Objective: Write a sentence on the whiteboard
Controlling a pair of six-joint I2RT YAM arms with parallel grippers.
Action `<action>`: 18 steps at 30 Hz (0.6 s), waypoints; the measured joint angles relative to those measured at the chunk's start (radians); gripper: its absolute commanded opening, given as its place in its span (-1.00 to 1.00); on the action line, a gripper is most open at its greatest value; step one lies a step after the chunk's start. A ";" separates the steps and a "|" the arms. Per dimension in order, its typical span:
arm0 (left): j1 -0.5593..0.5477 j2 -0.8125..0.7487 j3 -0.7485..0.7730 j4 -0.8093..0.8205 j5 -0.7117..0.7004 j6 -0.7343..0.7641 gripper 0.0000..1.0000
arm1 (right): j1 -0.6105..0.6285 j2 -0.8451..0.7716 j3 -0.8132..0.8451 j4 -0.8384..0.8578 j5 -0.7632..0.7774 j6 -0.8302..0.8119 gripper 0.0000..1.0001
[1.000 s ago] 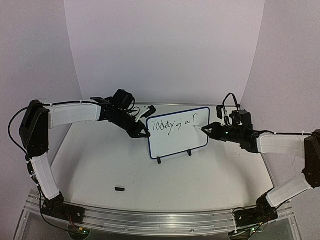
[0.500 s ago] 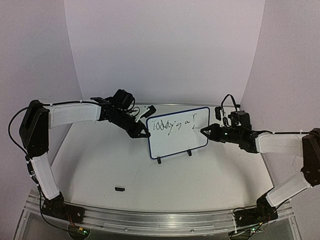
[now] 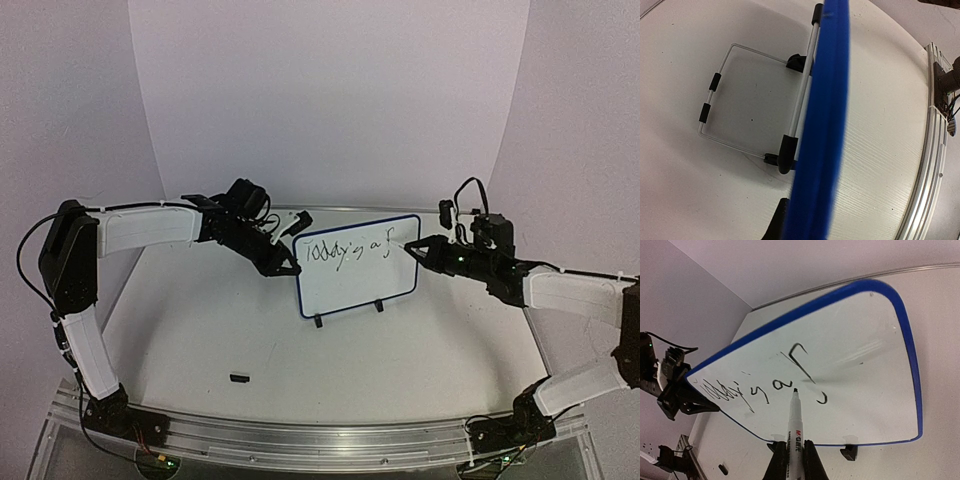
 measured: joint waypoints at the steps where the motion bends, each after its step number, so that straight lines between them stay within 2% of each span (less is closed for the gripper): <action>1: 0.000 0.000 0.000 0.000 0.000 0.000 -1.00 | 0.000 -0.017 0.000 0.004 0.000 0.003 -1.00; 18: -0.001 0.000 0.000 0.000 -0.001 0.000 -1.00 | 0.000 0.038 0.020 0.013 0.001 0.002 -1.00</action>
